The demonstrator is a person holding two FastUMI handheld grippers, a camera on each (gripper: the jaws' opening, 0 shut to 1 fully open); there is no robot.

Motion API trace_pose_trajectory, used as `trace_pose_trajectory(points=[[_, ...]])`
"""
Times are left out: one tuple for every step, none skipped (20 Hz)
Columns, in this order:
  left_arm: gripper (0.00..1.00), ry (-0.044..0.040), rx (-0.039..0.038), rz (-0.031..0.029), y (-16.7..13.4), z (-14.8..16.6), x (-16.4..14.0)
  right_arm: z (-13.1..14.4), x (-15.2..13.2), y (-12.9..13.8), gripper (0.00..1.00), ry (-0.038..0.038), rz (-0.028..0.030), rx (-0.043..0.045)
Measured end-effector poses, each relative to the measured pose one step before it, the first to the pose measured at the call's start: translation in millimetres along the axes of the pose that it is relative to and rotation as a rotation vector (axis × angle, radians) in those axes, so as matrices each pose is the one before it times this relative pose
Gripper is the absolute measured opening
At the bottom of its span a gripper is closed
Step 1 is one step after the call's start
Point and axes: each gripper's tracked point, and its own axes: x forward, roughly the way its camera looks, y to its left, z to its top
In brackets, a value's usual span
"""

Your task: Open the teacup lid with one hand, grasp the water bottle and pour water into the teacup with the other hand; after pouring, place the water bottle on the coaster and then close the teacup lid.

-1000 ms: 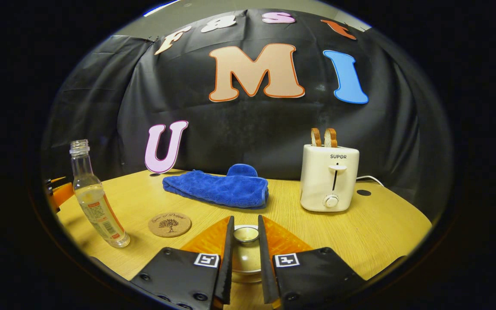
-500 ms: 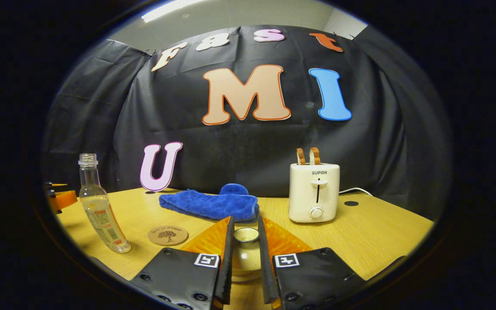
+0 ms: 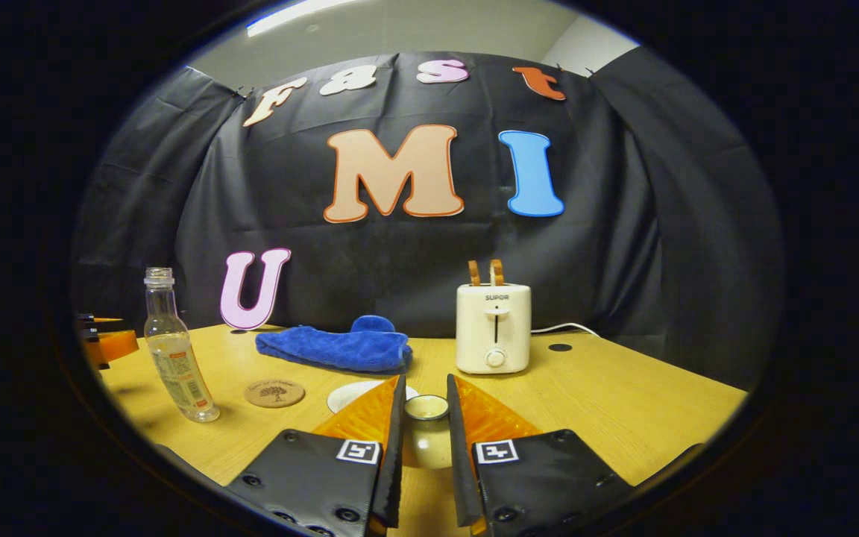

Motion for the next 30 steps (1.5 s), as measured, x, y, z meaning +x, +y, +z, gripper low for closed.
trace_pose_trajectory(points=[[0.93,0.00150,-0.00023,-0.03103,-9.41,-1.00,3.81,0.67,-4.41,-3.93,0.34,-0.00059,-0.01134,-0.00015],[0.93,-0.00105,-0.00161,-0.02708,-4.65,-0.12,1.00,0.44,-3.96,-3.60,0.34,-0.00081,-0.00952,-0.00058],[0.93,-0.00034,-0.00159,-0.02428,-3.71,1.18,0.14,0.11,-3.52,-3.18,0.34,0.00025,-0.00805,-0.00029],[0.93,-0.00005,-0.00011,-0.02377,-3.11,0.23,-0.52,-0.03,-2.76,-3.19,0.34,-0.00060,-0.00337,-0.00016],[0.93,-0.00015,-0.00076,-0.02325,-4.84,-0.23,0.17,0.20,-3.42,-0.93,0.32,0.00118,0.00405,0.00053],[0.93,-0.00117,-0.00048,-0.02015,-4.11,0.94,0.56,-0.10,-2.91,-2.08,0.32,-0.00098,-0.00395,-0.00087],[0.93,0.00235,0.00006,-0.01529,-3.16,-0.70,1.19,0.38,-3.04,-3.16,0.32,-0.00015,-0.00463,0.00078],[0.93,0.00069,0.00049,-0.01847,-3.39,-0.28,1.05,-0.01,-2.62,-1.81,0.32,-0.00053,-0.00358,-0.00046],[0.93,-0.00103,-0.00050,-0.02427,-6.28,0.24,1.33,0.51,-2.51,-2.19,0.32,0.00014,-0.00227,-0.00017],[0.93,0.00118,-0.00150,-0.02452,-5.84,0.15,2.01,0.50,-2.84,-2.18,0.32,-0.00016,-0.00360,-0.00087],[0.93,0.00332,-0.00025,-0.01822,-3.85,-1.49,1.96,0.42,-2.26,-2.28,0.32,-0.00068,-0.00474,0.00014],[0.93,0.00410,-0.00020,-0.01094,-3.56,-0.49,1.31,-0.15,-1.32,-2.16,0.32,0.00002,-0.00487,-0.00032],[0.93,0.00496,-0.00010,-0.00309,-2.02,-0.11,1.33,0.31,-1.68,-1.63,0.31,-0.00044,-0.00333,-0.00001],[0.93,0.00452,0.00058,-0.00414,-2.04,-0.49,2.05,-0.13,-1.34,-1.42,0.32,0.00004,-0.00334,-0.00043],[0.93,0.00547,0.00139,-0.00502,-3.09,-0.80,2.39,0.51,-1.68,-1.33,0.34,-0.00038,-0.00357,-0.00009],[0.93,0.01425,0.00637,-0.00893,-3.40,-1.81,3.27,-0.14,-1.62,-0.82,0.32,-0.00010,-0.00288,-0.00019],[0.93,0.02010,0.00466,-0.00565,-2.15,-4.39,3.59,0.48,-1.40,-0.48,0.32,-0.00009,-0.00124,0.00001],[0.93,0.01874,-0.00040,-0.00432,-1.48,-2.33,3.92,-0.22,-2.02,-0.29,0.30,0.00009,-0.00012,0.00001],[0.93,0.01392,-0.00434,-0.00142,-0.88,-1.28,3.21,-0.14,-1.54,-0.96,0.30,-0.00012,0.00006,0.00019],[0.94,0.01289,-0.00507,-0.00056,-0.70,-1.03,3.71,-0.15,-0.47,-0.43,0.32,-0.00022,0.00026,-0.00010],[0.94,0.01268,-0.00413,0.00012,-0.69,-1.79,3.05,0.33,-0.50,-0.04,0.32,-0.00085,0.00000,0.00025],[0.94,0.01396,-0.00317,0.00126,-0.27,-1.45,3.84,-0.37,-1.17,-0.20,0.32,0.00139,0.00220,-0.00003],[0.94,0.01234,-0.00241,0.00120,-0.86,-1.48,4.16,0.39,-0.08,0.03,0.32,-0.00029,0.00021,-0.00028],[0.94,0.01309,0.00003,0.00215,-0.62,-2.41,3.46,-0.53,0.23,0.22,0.34,0.00052,-0.00012,0.00030],[0.94,0.01272,0.00054,0.00541,0.65,-1.45,2.60,0.41,-0.13,0.21,0.32,-0.00057,0.00011,-0.00024],[0.94,0.01182,0.00020,0.00534,0.29,-1.24,3.53,-0.10,0.21,-0.35,0.32,0.00050,0.00008,0.00035],[0.94,0.01262,-0.00112,0.00478,-0.13,-0.94,5.62,0.14,-0.15,0.21,0.34,-0.00016,0.00008,-0.00031],[0.94,0.00922,-0.00124,0.00678,-0.10,-0.87,2.81,-0.19,-0.08,-0.01,0.32,0.00017,-0.00011,0.00049],[0.94,0.00857,-0.00080,0.01060,1.42,-0.90,1.89,-0.18,0.30,0.04,0.32,0.00144,0.00092,-0.00001],[0.94,0.00342,0.00025,0.00712,1.37,0.37,1.20,-0.17,-0.65,-0.01,0.32,0.00020,0.00087,-0.00012]])
